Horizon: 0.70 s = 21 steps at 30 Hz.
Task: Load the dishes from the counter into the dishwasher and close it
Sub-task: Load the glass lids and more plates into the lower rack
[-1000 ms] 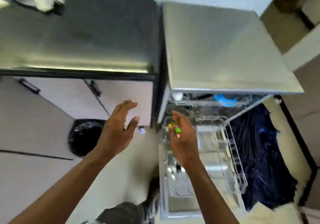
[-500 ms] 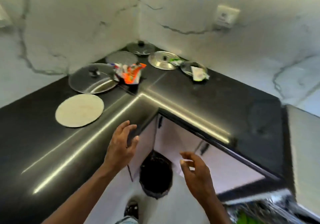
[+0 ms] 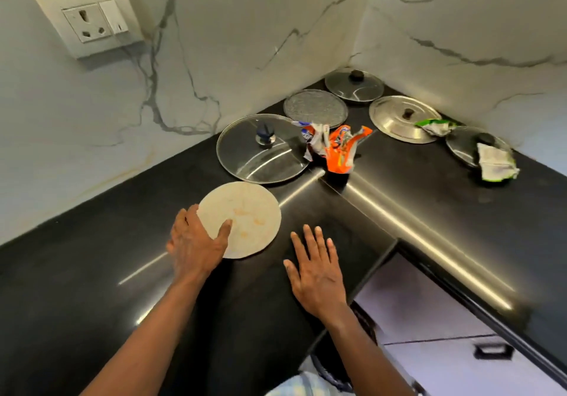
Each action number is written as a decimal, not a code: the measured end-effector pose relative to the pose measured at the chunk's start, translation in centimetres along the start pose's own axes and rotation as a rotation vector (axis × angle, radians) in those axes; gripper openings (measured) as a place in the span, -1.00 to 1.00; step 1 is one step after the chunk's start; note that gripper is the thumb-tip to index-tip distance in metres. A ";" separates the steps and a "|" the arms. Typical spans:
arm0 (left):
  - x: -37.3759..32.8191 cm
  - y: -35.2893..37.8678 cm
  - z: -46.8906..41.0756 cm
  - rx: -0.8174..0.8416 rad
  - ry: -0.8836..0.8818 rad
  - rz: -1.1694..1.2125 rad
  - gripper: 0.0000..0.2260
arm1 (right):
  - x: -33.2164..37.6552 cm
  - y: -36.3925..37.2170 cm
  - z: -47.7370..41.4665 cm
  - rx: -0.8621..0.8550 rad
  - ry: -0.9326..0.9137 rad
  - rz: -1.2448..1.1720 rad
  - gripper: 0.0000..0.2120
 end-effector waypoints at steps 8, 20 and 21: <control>-1.6 -0.2 -5.1 0.246 -0.183 -0.202 0.05 | 0.2 0.6 0.5 0.003 0.003 0.097 -0.39; -3.8 -0.6 0.9 0.503 -0.429 0.810 -0.70 | -2.6 -1.4 3.6 0.125 -0.016 -0.072 -0.29; -4.8 -0.4 2.2 0.529 -0.394 0.845 -0.64 | -3.3 -1.8 4.8 0.071 0.032 -0.147 -0.31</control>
Point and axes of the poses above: each hand's wrist, its own z-axis away from the middle knuckle, its own y-axis out of the palm, x = y × z, the point moved 4 cm from there along -z, towards the middle knuckle, and after that the axes turned 8 degrees about z, right-handed, at the moved point
